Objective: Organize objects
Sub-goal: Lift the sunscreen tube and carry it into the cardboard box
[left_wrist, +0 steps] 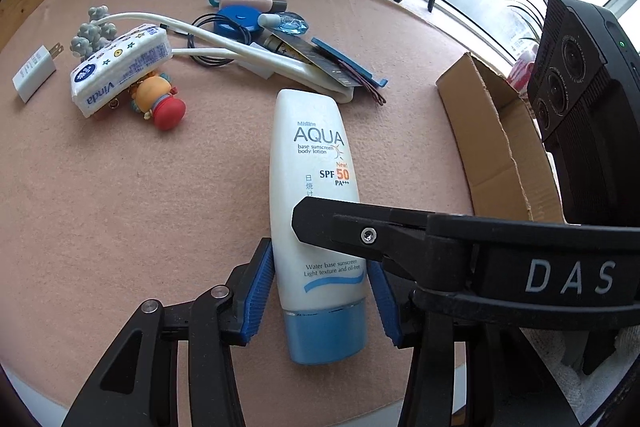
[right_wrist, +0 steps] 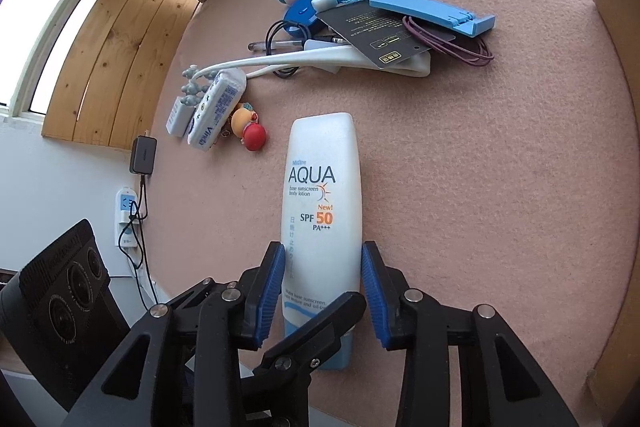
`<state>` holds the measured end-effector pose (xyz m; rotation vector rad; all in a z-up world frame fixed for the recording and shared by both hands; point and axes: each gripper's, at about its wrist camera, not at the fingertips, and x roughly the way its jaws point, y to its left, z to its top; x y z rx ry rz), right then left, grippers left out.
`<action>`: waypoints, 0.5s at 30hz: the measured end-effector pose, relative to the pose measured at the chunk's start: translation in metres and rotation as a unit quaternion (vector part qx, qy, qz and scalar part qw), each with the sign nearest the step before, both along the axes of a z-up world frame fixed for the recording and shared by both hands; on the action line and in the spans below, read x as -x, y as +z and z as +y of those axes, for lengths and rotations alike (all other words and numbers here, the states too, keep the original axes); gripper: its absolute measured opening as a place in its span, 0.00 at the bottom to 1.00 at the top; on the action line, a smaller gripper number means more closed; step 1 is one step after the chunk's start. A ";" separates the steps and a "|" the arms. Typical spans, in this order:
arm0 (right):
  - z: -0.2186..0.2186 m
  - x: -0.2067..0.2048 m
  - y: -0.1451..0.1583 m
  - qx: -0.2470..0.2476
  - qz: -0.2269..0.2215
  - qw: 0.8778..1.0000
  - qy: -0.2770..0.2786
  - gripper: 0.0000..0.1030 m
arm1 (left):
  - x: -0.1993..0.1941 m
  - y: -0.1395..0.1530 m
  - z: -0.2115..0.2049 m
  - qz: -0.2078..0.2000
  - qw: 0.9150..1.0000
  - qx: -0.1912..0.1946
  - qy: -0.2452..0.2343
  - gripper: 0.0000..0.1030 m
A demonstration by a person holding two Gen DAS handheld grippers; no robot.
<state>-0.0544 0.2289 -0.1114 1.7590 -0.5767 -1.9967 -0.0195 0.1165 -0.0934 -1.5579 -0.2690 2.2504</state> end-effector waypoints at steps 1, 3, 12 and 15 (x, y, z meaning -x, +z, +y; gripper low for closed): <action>0.003 -0.001 0.004 0.000 0.004 1.000 -0.002 0.34 | -0.001 0.005 0.004 0.006 1.000 0.000 -0.002 0.49; 0.010 -0.002 0.013 -0.001 0.012 1.000 -0.006 0.34 | -0.001 0.016 0.012 0.016 1.000 -0.004 -0.005 0.49; 0.063 -0.014 0.065 -0.015 0.072 0.996 -0.046 0.34 | -0.004 0.061 0.068 0.068 0.997 -0.032 -0.035 0.49; 0.086 -0.020 0.079 -0.022 0.086 0.994 -0.062 0.34 | -0.003 0.070 0.096 0.076 0.995 -0.040 -0.052 0.49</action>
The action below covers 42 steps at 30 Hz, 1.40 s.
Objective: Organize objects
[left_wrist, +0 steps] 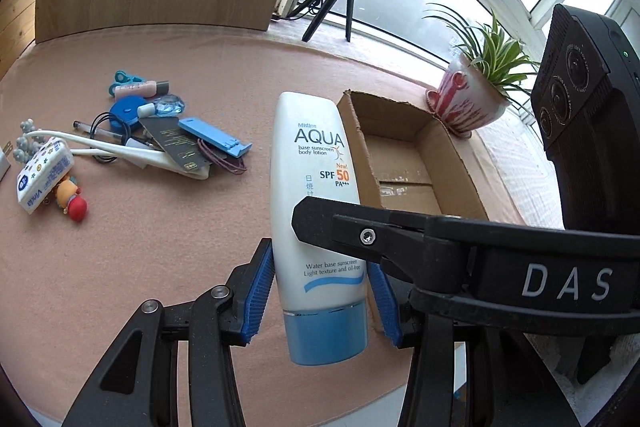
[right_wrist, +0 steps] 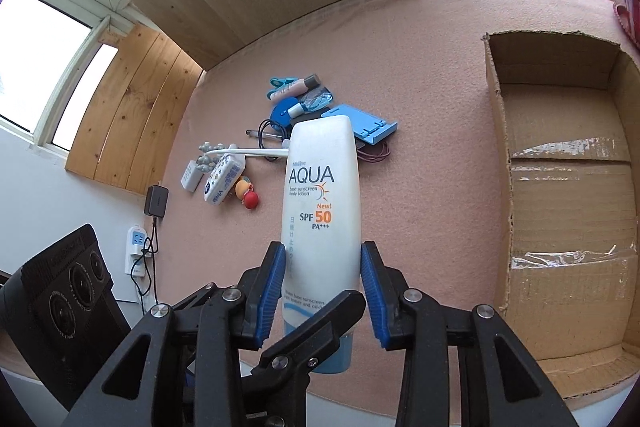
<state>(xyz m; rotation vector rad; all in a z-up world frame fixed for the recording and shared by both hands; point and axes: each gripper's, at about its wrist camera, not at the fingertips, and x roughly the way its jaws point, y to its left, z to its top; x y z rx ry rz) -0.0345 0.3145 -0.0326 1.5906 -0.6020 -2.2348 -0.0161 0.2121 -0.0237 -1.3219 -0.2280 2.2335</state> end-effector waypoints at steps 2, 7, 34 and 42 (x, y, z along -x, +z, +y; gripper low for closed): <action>0.014 -0.004 0.007 -0.008 0.006 1.000 -0.012 0.34 | -0.002 0.003 0.018 0.002 1.000 -0.004 -0.011 0.49; 0.053 -0.015 0.016 -0.027 0.016 0.999 -0.044 0.34 | -0.007 0.008 0.065 0.006 0.999 -0.007 -0.043 0.49; 0.141 -0.026 0.009 -0.105 0.024 0.987 -0.120 0.47 | -0.002 -0.009 0.118 0.007 0.997 0.042 -0.059 0.72; 0.120 -0.011 0.013 -0.100 0.027 0.989 -0.106 0.47 | 0.006 -0.003 0.074 0.003 0.999 0.035 -0.027 0.72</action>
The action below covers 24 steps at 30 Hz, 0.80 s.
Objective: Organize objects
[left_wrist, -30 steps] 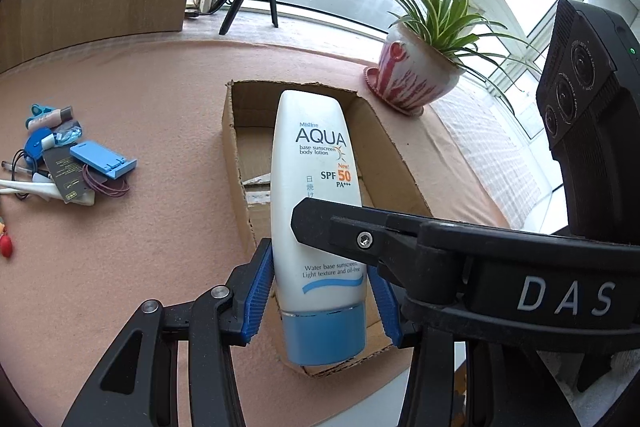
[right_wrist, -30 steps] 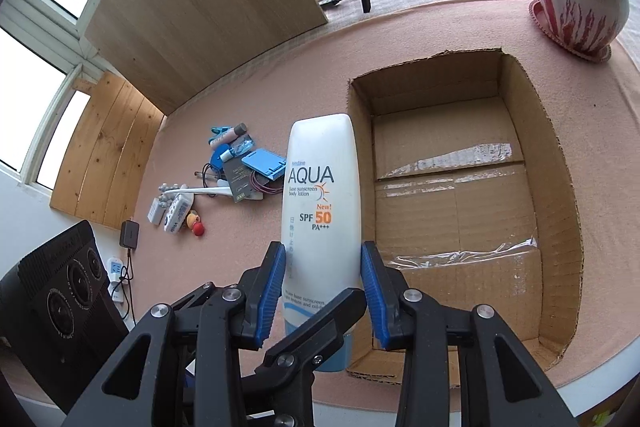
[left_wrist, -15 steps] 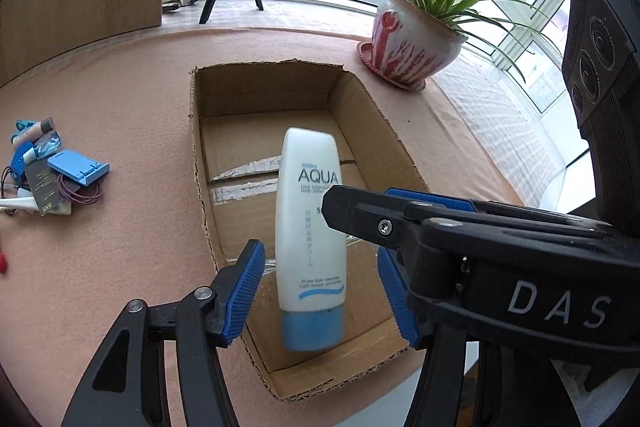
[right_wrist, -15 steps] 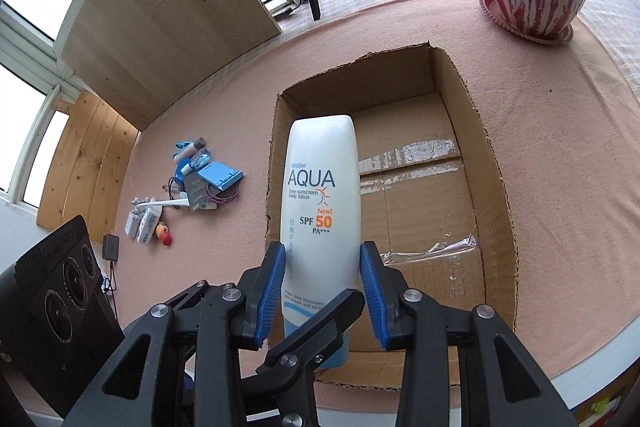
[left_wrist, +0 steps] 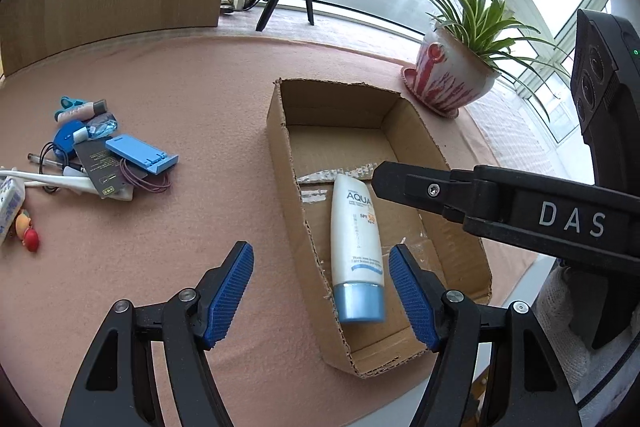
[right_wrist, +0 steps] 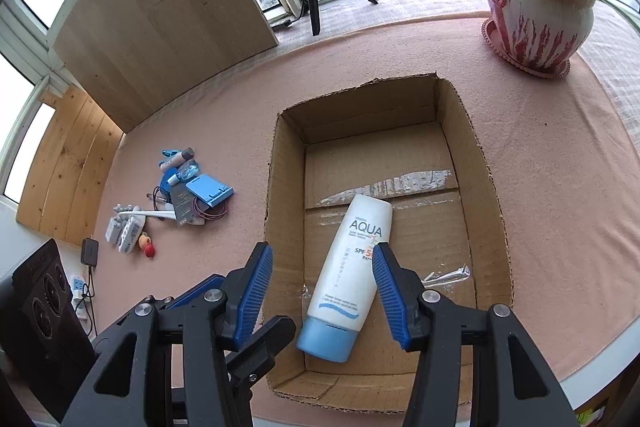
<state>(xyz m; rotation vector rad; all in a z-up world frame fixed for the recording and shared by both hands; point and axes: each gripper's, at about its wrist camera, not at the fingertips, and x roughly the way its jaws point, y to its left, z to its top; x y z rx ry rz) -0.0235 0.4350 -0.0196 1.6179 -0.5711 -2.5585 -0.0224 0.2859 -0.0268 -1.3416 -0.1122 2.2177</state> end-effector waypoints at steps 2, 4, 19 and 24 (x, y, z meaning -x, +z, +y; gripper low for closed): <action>-0.009 0.006 0.002 0.001 0.001 1.000 0.007 0.47 | 0.005 0.001 -0.015 -0.001 1.000 0.002 0.014 0.72; -0.018 0.012 0.003 0.004 0.001 1.000 0.012 0.47 | 0.010 0.001 -0.033 -0.003 1.000 0.003 0.028 0.72; -0.083 0.047 0.008 0.012 0.002 0.999 0.035 0.47 | 0.103 -0.022 -0.171 -0.043 0.990 0.034 0.128 0.69; -0.098 0.048 0.009 0.013 0.004 0.999 0.037 0.47 | 0.134 -0.034 -0.185 -0.049 0.989 0.055 0.126 0.60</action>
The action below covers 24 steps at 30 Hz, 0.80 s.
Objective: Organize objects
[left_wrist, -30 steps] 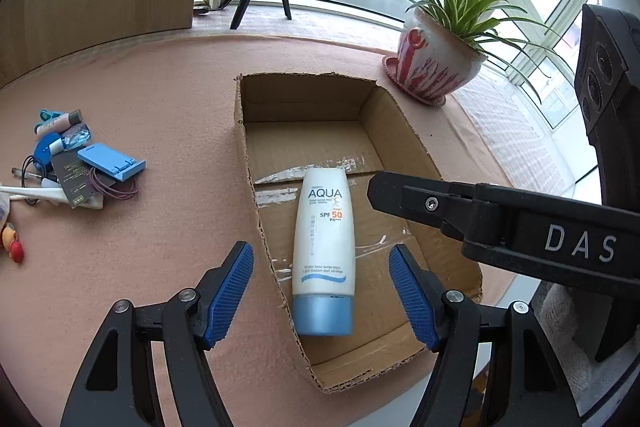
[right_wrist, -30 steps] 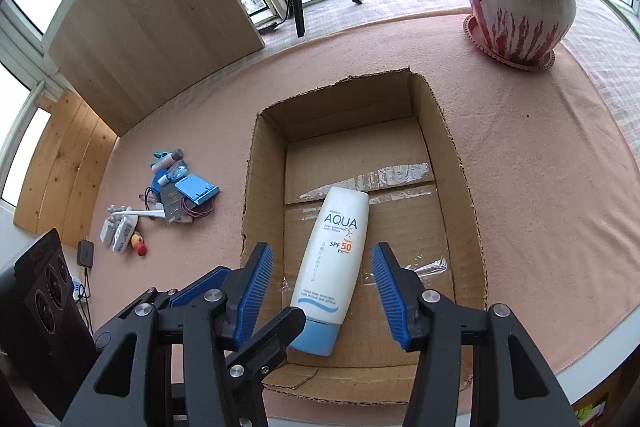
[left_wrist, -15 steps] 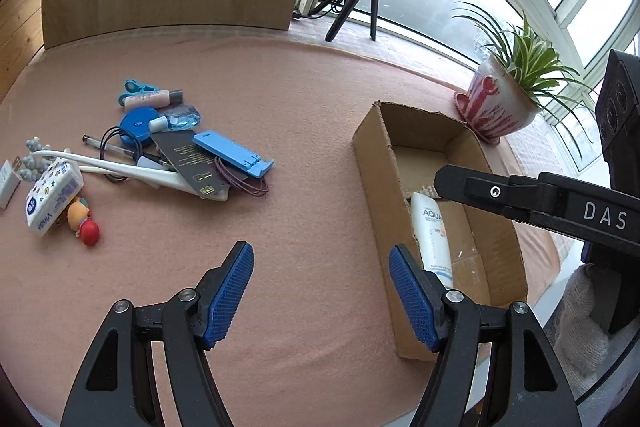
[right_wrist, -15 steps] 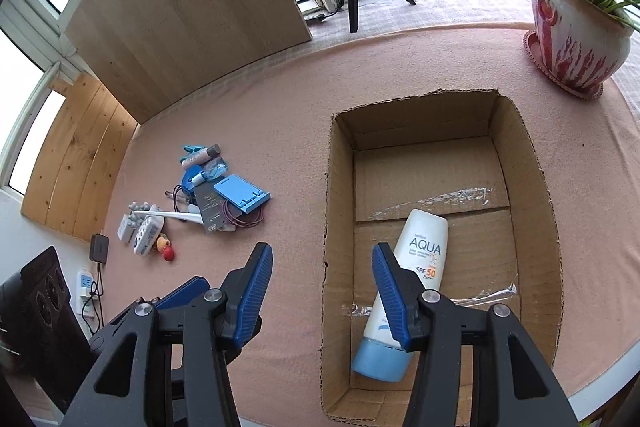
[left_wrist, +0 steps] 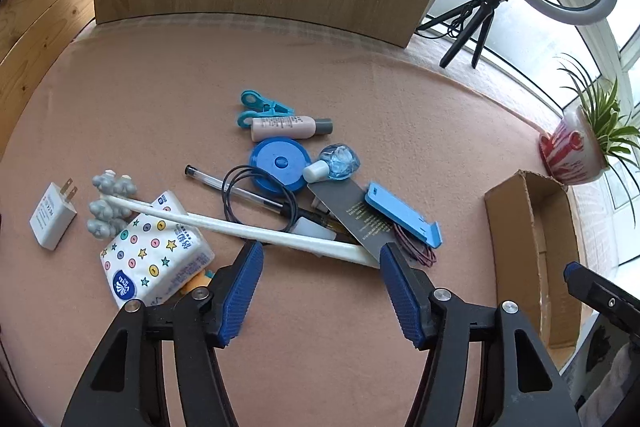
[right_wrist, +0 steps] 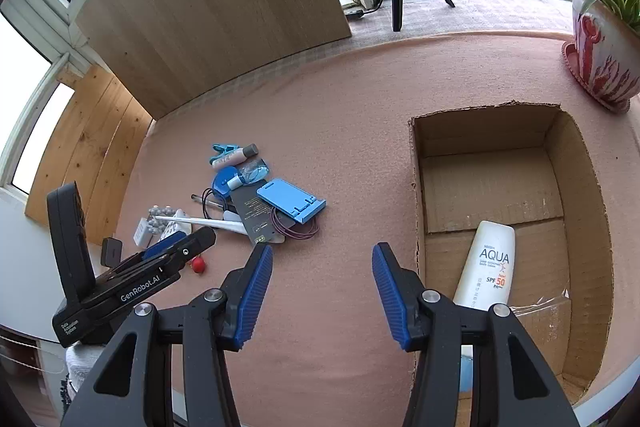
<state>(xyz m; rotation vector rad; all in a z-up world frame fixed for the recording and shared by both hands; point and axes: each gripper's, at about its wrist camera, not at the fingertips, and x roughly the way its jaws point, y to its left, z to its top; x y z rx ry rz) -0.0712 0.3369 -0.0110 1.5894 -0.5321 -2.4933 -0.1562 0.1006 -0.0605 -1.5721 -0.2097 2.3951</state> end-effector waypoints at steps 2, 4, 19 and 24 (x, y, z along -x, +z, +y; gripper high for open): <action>-0.003 0.000 0.000 0.002 0.000 1.000 -0.005 0.47 | 0.009 -0.006 -0.002 -0.009 1.000 0.005 -0.004 0.55; -0.004 0.000 0.000 0.005 0.000 1.000 -0.010 0.47 | 0.017 -0.012 -0.001 -0.016 1.000 0.010 -0.012 0.48; -0.014 0.026 -0.010 0.008 -0.012 1.000 -0.024 0.47 | 0.017 -0.031 0.010 -0.050 0.994 0.006 -0.097 0.33; -0.040 0.056 -0.021 -0.011 -0.025 1.000 0.009 0.47 | 0.007 -0.045 -0.016 -0.059 0.995 0.017 -0.084 0.28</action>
